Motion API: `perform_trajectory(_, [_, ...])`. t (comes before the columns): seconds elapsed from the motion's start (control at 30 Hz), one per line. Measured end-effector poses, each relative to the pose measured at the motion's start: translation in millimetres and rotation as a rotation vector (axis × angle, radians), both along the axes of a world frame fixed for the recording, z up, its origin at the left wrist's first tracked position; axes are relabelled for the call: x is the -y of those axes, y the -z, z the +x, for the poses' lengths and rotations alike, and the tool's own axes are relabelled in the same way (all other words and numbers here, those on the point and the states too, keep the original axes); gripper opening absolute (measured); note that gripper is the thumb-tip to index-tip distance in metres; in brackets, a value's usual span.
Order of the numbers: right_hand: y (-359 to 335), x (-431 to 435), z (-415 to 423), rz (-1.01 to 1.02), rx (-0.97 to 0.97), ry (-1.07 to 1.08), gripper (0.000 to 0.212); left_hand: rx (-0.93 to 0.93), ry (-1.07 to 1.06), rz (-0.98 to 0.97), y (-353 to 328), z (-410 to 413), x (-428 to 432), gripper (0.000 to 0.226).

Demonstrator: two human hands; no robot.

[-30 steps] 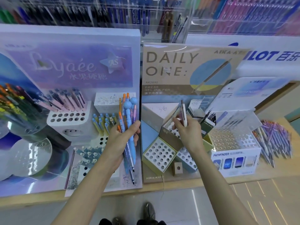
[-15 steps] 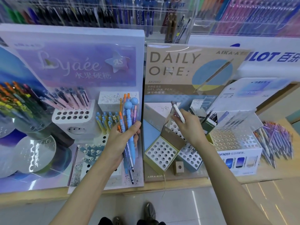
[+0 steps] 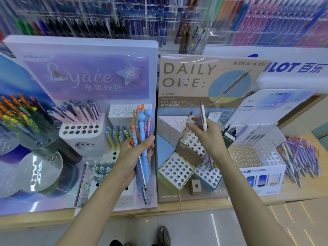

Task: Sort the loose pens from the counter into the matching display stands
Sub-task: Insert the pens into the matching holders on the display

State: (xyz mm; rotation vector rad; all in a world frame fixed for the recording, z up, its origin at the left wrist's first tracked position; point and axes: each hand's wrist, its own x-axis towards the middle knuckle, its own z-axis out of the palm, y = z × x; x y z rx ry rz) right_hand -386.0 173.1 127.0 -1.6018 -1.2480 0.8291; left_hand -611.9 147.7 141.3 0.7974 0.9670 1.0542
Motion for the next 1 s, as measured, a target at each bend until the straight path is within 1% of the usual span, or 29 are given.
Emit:
perform_trajectory(0.13, [-1.2,-9.8,-9.2,-0.016,0.089,0.078,0.02,0.005,-0.008,-0.006,0.1,1.4,0.1,0.023])
perform_trajectory(0.2, [0.7,-9.7,-10.0,-0.029,0.162,0.068,0.02,0.001,-0.013,-0.008,0.5,1.8,0.5,0.024])
perform_trajectory(0.3, [3.3,-2.3,-6.9,0.008,0.198,0.034,0.016,-0.003,-0.01,-0.007,0.9,3.2,1.9,0.023])
perform_trajectory(0.43, [6.6,7.0,-7.8,0.081,0.376,-0.039,0.02,-0.012,0.004,-0.009,0.7,6.4,3.4,0.026])
perform_trajectory(0.47, [7.1,7.8,-8.9,0.087,0.396,-0.044,0.02,-0.016,0.006,-0.005,0.5,7.2,3.4,0.026])
perform_trajectory(0.53, [7.9,7.7,-10.2,0.069,0.365,-0.028,0.018,-0.025,0.008,0.002,0.5,8.2,3.1,0.025])
perform_trajectory(0.63, [5.5,6.8,-10.7,-0.004,0.209,0.013,0.01,-0.022,0.005,0.008,1.6,8.5,2.3,0.024])
perform_trajectory(0.7, [4.1,6.7,-11.1,-0.024,0.154,0.021,0.007,-0.016,0.008,0.009,2.6,8.6,2.4,0.023])
perform_trajectory(0.83, [5.1,7.5,-10.3,-0.037,0.124,0.046,0.015,-0.014,0.014,0.018,3.2,9.5,2.7,0.023])
perform_trajectory(0.93, [3.7,10.6,-8.3,-0.02,0.079,0.005,0.014,-0.011,0.015,0.021,3.8,10.5,2.2,0.024])
perform_trajectory(1.0, [3.1,16.0,-6.8,0.021,0.035,-0.028,0.014,-0.004,0.015,0.018,4.3,11.5,1.5,0.029])
